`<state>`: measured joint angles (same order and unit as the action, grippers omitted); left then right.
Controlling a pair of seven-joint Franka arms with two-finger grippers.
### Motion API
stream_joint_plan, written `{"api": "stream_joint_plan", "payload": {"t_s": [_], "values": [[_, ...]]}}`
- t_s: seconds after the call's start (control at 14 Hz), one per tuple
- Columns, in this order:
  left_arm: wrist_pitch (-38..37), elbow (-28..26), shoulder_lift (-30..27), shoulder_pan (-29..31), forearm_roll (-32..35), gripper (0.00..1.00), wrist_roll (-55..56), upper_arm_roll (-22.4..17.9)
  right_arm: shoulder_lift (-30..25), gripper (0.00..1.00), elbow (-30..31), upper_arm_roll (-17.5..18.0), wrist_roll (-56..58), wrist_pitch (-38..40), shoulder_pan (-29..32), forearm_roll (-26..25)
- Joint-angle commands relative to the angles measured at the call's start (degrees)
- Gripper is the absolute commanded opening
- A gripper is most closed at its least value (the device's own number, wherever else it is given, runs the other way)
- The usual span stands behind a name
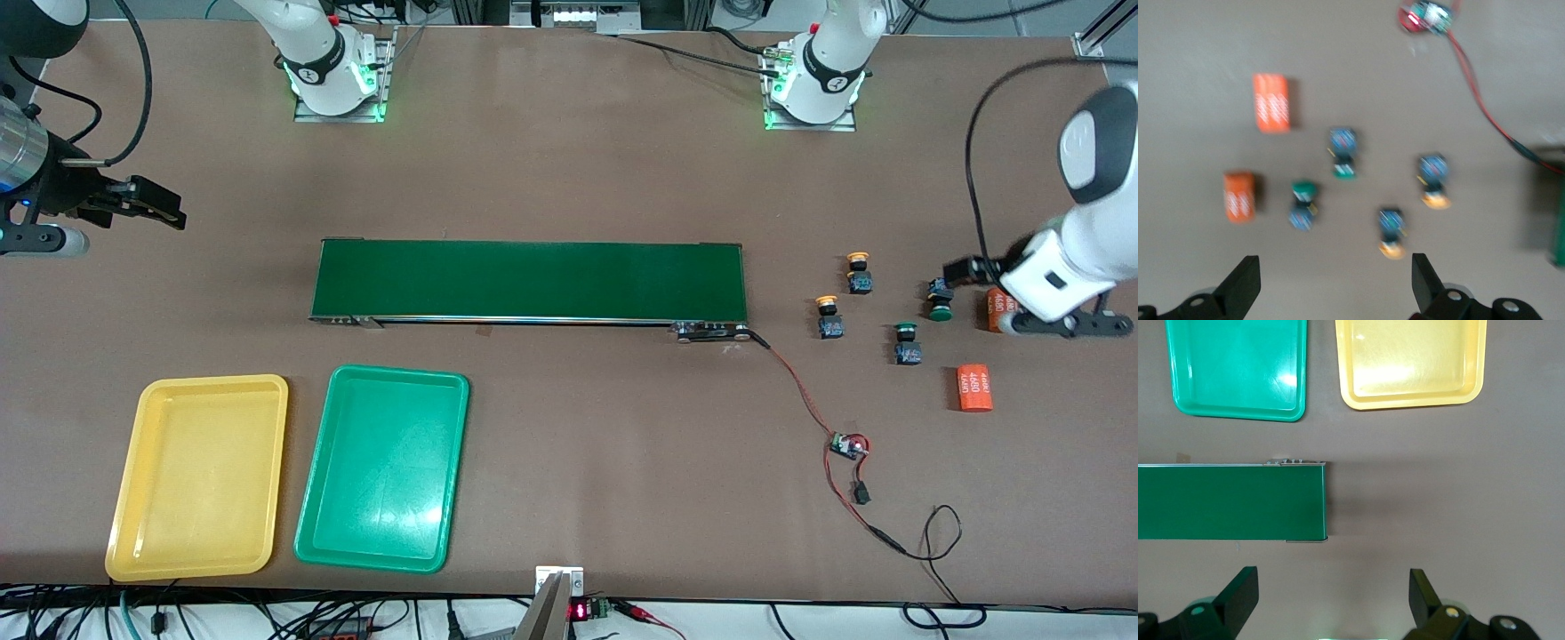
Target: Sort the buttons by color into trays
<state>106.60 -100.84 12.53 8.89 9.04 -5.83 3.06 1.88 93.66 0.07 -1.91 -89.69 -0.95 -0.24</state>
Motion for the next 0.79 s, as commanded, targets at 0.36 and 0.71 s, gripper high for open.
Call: {"api": "stream_joint_plan", "payload": {"t_s": [0.36,0.71], "values": [[33.80,0.82,19.08,10.70,1.85,1.00,-15.76,0.98,0.67,1.00,-1.11,0.11,0.68,0.48,0.15,-0.02],[45.71,0.64,26.57,12.38,1.85,1.00,-17.81,1.07,0.76,1.00,-1.11,0.11,0.59,0.48,-0.02,0.15]]}}
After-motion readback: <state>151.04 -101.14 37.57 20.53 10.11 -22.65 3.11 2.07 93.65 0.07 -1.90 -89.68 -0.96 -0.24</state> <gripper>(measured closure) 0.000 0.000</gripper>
